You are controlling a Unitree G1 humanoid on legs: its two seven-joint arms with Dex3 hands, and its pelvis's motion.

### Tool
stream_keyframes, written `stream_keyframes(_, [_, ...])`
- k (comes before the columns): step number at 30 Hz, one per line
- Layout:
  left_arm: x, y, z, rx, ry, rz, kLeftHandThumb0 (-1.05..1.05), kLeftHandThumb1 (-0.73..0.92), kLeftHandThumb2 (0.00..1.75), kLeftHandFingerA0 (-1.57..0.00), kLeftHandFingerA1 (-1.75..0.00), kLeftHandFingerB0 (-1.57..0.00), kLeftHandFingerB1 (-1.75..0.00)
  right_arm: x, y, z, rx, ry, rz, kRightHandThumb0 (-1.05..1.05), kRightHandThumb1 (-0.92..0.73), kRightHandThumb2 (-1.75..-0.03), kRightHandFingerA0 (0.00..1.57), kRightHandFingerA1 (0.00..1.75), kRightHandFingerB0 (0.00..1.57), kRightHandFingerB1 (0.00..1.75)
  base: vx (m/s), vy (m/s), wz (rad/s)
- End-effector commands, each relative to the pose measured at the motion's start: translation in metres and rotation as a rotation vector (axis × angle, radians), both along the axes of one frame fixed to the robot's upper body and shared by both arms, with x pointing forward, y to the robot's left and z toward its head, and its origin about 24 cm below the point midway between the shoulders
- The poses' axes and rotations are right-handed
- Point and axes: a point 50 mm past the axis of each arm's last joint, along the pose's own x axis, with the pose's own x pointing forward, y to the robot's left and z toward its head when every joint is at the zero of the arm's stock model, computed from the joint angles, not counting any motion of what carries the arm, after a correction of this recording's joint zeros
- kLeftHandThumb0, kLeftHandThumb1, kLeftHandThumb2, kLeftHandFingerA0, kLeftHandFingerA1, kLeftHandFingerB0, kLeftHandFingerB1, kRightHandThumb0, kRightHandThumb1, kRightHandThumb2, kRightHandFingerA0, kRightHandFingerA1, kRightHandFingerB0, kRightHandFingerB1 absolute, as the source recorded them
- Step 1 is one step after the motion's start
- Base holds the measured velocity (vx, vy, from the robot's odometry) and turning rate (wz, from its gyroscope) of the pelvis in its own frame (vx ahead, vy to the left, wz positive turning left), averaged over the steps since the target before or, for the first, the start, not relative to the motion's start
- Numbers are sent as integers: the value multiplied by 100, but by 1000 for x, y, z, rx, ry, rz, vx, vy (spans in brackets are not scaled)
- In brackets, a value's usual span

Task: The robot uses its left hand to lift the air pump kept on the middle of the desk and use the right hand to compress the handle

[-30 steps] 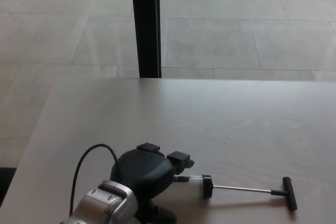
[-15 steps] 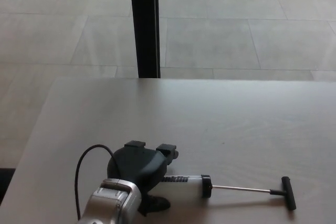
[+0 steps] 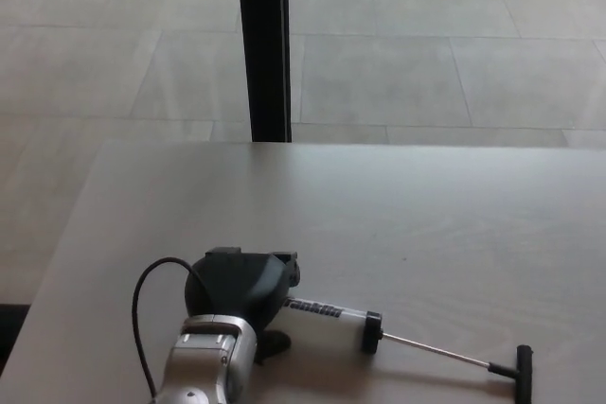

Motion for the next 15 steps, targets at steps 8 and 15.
stream_keyframes(8, [-8, -17, -24, 130, 68, -104, -41, 55, 56, -85, -153, -46, -47, 3, -1, 8, -28, -10, -44, -62, -78, -63, 42, 65, 61, 44, 0, 0, 0])
stream_keyframes(15, [-10, -32, -23, 226, 33, -219, -46, 55, 57, -84, -141, -47, -47, 4, -2, 12, -29, -22, -49, -62, -77, -63, 41, 70, 63, 43, 0, 0, 0])
